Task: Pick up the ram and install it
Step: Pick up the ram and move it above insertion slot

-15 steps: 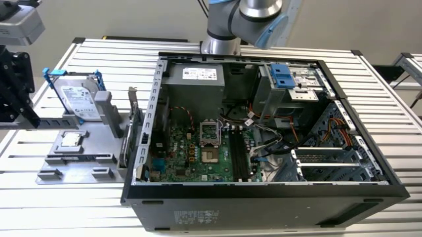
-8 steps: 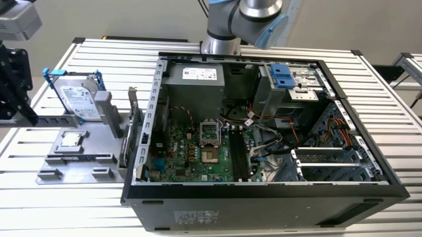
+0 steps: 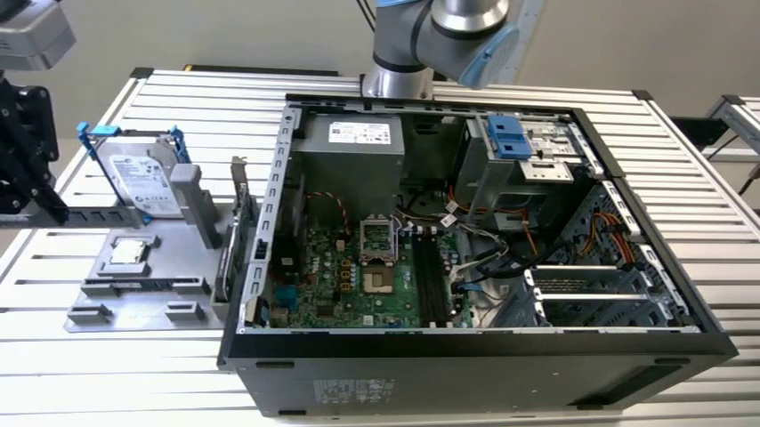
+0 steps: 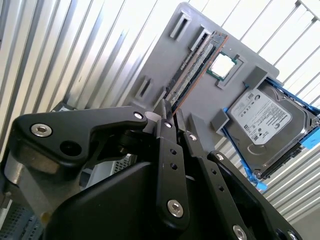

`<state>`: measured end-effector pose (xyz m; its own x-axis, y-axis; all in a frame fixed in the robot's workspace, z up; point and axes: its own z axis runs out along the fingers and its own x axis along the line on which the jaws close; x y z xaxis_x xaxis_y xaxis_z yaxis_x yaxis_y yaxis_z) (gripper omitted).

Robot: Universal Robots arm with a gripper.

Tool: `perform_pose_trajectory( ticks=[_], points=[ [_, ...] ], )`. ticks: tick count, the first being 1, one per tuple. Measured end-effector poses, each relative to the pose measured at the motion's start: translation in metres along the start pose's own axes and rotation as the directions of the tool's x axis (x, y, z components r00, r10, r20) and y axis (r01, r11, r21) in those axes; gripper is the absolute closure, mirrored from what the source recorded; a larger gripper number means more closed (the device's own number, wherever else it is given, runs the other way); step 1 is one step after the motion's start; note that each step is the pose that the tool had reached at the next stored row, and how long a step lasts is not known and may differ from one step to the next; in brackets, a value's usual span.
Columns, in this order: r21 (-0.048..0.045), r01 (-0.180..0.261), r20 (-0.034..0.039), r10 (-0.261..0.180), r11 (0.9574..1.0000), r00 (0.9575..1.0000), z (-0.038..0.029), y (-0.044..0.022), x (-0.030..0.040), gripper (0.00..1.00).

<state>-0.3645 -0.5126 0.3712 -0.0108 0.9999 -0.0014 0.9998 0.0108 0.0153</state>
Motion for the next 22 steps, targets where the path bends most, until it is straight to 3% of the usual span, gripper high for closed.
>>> perform_pose_trajectory(
  ticks=[22],
  points=[
    [-0.0002,0.000,-0.0002,0.000,1.0000,1.0000,-0.0006,0.0159,-0.0002,1.00]
  ],
)
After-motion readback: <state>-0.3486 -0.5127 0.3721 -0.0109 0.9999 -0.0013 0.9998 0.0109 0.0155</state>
